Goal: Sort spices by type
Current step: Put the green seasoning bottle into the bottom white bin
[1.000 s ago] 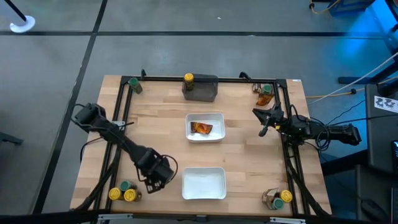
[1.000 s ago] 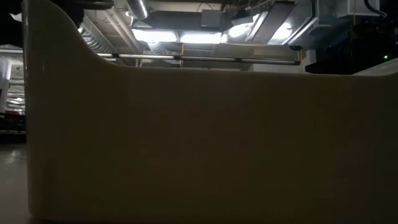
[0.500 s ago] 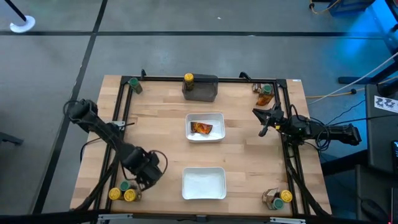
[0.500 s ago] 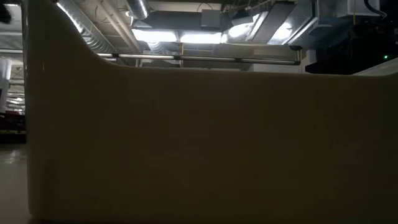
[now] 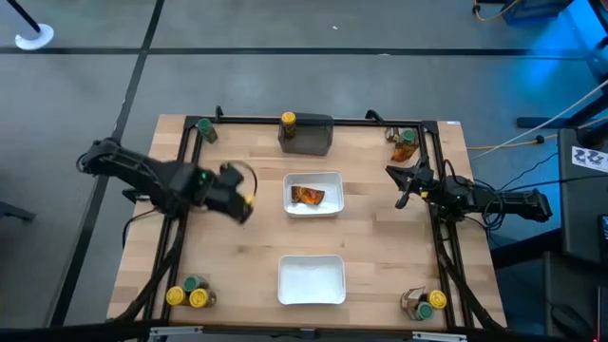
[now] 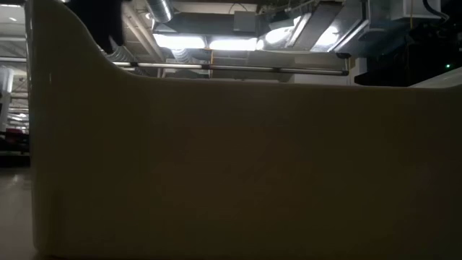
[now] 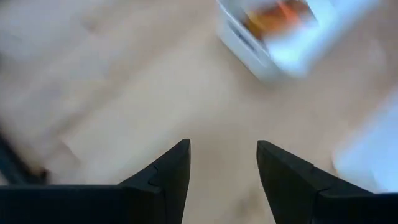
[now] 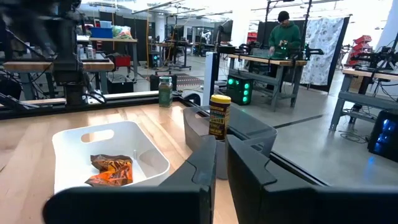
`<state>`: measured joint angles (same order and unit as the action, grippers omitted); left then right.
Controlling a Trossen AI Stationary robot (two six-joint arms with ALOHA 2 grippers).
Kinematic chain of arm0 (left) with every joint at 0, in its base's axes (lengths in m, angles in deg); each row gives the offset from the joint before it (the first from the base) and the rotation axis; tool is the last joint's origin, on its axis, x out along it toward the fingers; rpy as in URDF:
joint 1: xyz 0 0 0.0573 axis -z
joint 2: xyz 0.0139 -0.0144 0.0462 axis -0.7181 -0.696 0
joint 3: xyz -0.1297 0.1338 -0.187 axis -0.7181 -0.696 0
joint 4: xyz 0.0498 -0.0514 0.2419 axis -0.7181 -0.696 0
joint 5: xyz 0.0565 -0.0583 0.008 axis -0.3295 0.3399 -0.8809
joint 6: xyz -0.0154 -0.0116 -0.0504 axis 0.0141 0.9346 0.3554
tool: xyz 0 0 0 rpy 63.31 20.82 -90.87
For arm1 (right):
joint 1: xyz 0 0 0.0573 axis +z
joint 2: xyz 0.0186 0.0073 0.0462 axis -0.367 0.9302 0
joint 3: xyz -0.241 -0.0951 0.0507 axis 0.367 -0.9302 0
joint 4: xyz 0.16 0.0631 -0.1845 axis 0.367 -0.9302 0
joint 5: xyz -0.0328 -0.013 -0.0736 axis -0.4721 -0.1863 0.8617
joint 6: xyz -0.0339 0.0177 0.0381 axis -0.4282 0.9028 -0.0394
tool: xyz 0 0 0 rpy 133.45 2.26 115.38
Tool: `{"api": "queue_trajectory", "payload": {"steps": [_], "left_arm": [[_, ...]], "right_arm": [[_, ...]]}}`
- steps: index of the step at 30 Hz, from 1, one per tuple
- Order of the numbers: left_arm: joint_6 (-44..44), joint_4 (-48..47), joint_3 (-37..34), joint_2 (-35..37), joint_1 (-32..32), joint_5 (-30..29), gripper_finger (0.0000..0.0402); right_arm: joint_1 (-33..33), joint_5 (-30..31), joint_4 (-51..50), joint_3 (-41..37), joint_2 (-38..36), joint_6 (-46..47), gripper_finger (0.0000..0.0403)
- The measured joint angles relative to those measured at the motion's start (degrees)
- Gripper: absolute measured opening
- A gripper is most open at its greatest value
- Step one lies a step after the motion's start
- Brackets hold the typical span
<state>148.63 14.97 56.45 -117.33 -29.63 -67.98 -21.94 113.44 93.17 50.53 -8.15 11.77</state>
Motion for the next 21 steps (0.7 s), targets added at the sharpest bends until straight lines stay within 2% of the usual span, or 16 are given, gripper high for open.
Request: {"api": "queue_trajectory", "payload": {"steps": [3, 8, 10, 12, 17, 21], "left_arm": [[-1.7, -1.7, 0.0, 0.4, -6.5, -5.1, 0.0169], [-9.5, -3.0, 0.0, 0.3, -17.8, -15.7, 0.0169], [-13.4, -2.2, 0.0, 0.3, -23.0, -17.2, 0.0169], [-16.6, -1.2, 0.0, 0.3, -28.4, -16.2, 0.0169], [-26.5, 5.4, 0.0, -0.1, -43.0, -7.3, 0.0169], [-32.6, 8.8, 0.0, -1.4, -54.5, -2.4, 0.0169]], "right_arm": [[0.0, 0.0, 0.0, 0.0, 0.0, 0.0, 0.0037], [0.0, 0.0, 0.0, 0.0, 0.0, 0.0, 0.0037], [0.0, 0.0, 0.0, 0.0, 0.0, 0.0, 0.0037], [0.0, -0.5, 0.0, 0.0, 0.0, 0.0, 0.0037], [0.0, -2.2, 0.0, 0.0, 0.0, 0.0, 0.0037], [0.0, -2.5, 0.0, 0.0, 0.0, -0.3, 0.0037]]}}
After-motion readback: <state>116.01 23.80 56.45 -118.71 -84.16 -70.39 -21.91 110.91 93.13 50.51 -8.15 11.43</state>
